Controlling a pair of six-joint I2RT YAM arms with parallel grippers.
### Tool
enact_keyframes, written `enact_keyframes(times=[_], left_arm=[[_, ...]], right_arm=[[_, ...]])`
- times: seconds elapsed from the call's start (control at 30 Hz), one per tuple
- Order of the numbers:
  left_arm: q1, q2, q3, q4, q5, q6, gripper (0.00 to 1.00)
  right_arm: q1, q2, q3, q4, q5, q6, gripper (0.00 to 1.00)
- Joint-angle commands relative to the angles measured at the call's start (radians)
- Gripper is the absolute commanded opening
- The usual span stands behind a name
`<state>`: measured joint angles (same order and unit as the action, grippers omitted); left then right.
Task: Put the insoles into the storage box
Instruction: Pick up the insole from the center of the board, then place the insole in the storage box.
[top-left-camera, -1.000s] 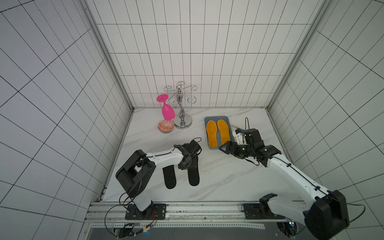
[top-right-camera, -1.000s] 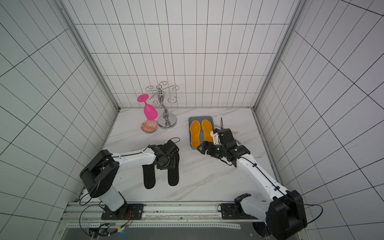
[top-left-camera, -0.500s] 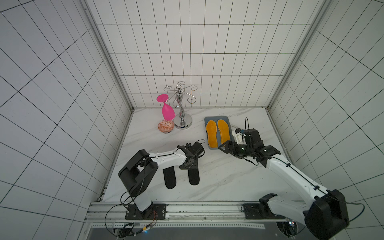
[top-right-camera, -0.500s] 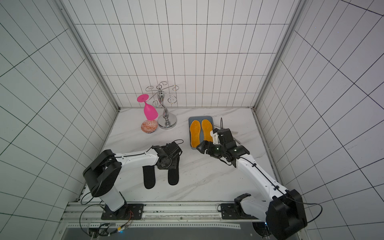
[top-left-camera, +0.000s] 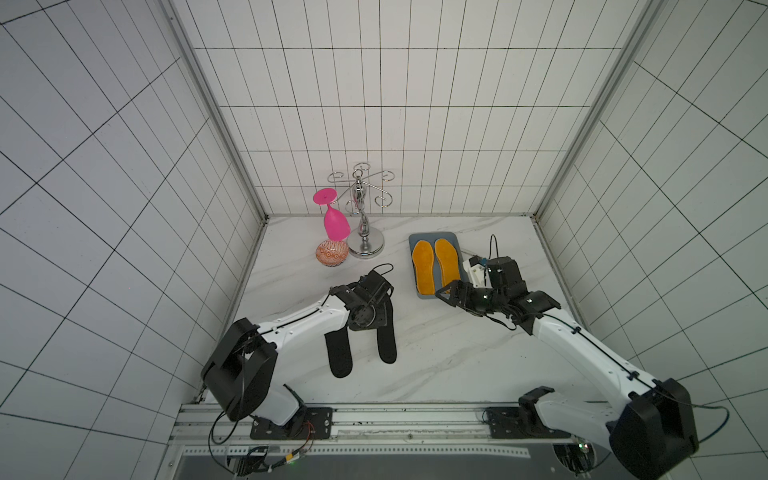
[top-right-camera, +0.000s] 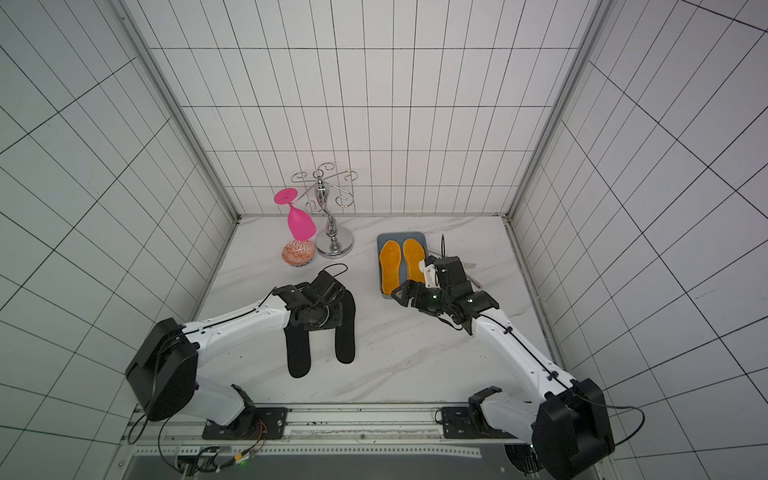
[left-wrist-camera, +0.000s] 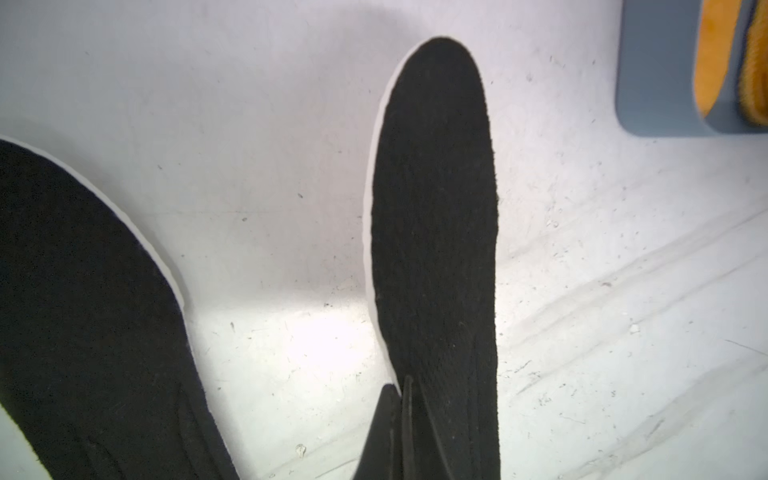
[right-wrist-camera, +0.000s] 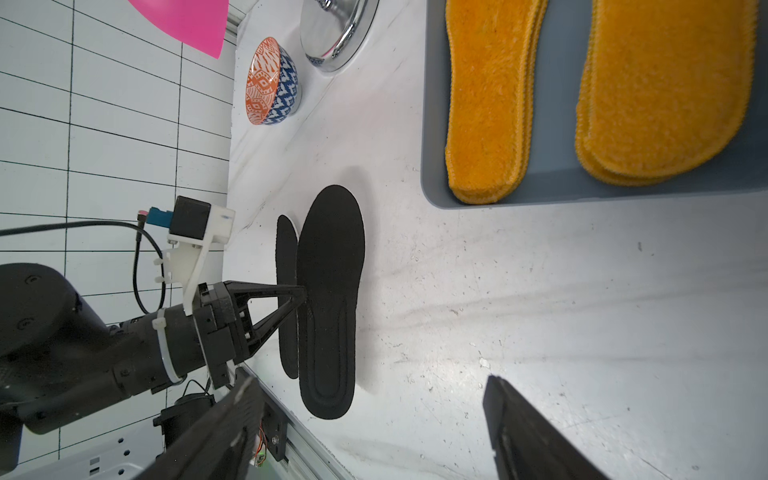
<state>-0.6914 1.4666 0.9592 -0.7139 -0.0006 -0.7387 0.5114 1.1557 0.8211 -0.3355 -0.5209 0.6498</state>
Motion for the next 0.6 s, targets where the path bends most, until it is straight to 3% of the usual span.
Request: enact_keyframes(times=[0.0, 0.2, 0.43, 0.57], left_arm=[[0.013, -0.058, 0.001, 0.024, 0.067, 0.022, 0.0], [0.021, -0.178, 0.007, 0.143, 0.194, -0.003, 0.0], [0.041, -0.252, -0.09, 0.447, 0.392, -0.054, 0.0], [0.041, -0.247, -0.095, 0.483, 0.421, -0.06, 0.0]], right_arm=[[0.011, 0.002, -0.027, 0.065, -0.053, 0.02, 0.86], [0.021, 0.028, -0.043, 0.214, -0.149, 0.074, 0.85], [0.024, 0.075, -0.033, 0.277, -0.212, 0.074, 0.81], [0.023, 0.098, -0.027, 0.322, -0.251, 0.1, 0.7]])
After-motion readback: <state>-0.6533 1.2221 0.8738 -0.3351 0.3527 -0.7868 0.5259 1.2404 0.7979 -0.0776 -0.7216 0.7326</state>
